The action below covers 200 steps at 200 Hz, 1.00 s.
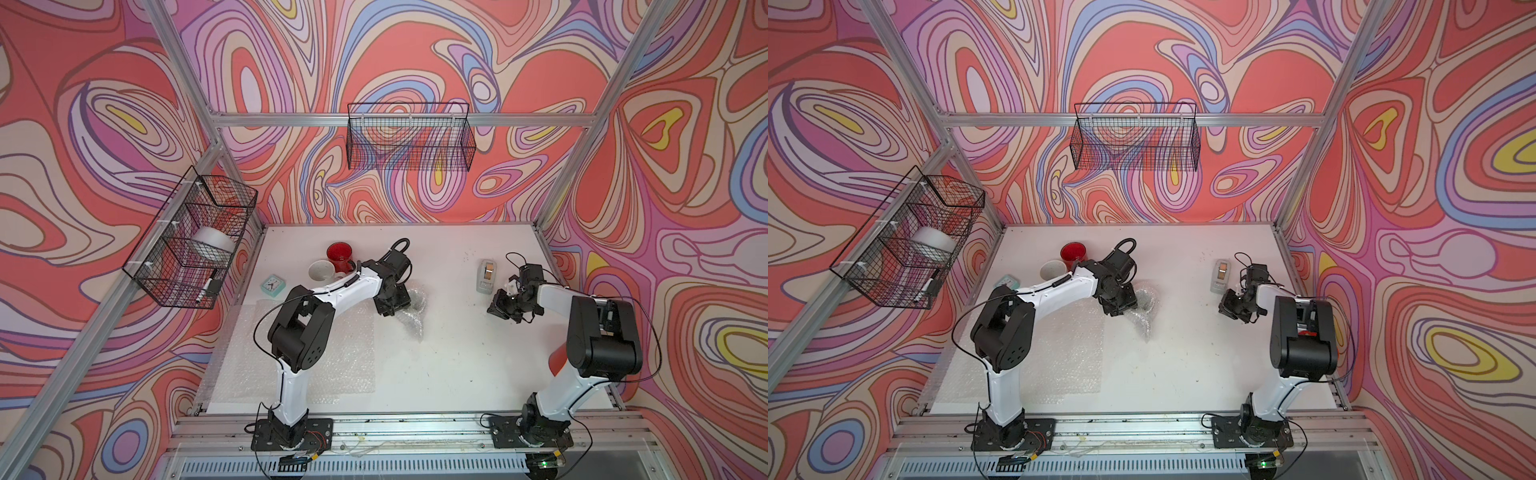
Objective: Wrap mugs in bubble wrap
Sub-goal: Tear off the tape using the Tape Cutter.
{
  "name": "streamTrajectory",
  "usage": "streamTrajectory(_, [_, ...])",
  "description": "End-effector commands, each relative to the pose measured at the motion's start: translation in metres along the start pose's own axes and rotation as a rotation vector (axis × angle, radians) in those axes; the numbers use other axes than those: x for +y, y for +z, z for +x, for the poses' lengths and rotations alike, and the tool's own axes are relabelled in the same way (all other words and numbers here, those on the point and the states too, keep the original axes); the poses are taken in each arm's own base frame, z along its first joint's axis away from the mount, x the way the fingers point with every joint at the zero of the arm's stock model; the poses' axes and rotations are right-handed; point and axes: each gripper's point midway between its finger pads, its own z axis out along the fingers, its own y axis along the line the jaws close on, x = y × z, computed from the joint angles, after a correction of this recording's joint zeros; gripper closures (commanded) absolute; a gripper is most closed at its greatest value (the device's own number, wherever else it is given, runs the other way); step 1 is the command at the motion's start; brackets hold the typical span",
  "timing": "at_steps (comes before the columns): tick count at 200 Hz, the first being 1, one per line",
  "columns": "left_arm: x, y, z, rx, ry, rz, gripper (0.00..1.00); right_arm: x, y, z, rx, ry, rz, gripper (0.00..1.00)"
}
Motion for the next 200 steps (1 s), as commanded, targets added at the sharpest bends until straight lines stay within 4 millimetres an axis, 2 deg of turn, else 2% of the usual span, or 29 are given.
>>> streamTrajectory(1, [0.014,0.012,0.005,0.018,-0.036,-0.043,0.54,-0.02,0.005,0.032,0.115,0.04,0.089,1.0])
streamTrajectory(67, [0.013,0.013,0.006,0.022,-0.039,-0.039,0.54,-0.033,0.004,0.035,0.127,0.04,0.172,1.0])
streamTrajectory(122, [0.013,0.013,0.006,0.021,-0.043,-0.04,0.54,-0.037,0.003,0.035,0.124,0.034,0.207,1.0])
streamTrajectory(152, [0.012,0.012,0.006,0.022,-0.048,-0.035,0.54,-0.034,-0.006,0.031,0.098,0.02,0.223,1.0])
streamTrajectory(163, [0.012,0.012,0.006,0.024,-0.049,-0.033,0.54,-0.029,-0.013,0.029,0.075,0.011,0.216,1.0])
streamTrajectory(177, [0.012,0.012,0.006,0.02,-0.051,-0.032,0.54,-0.01,-0.028,0.019,0.004,-0.015,0.15,1.0])
streamTrajectory(200, [0.012,0.012,0.006,0.017,-0.058,-0.028,0.54,0.04,-0.057,0.007,-0.113,-0.08,-0.062,1.0])
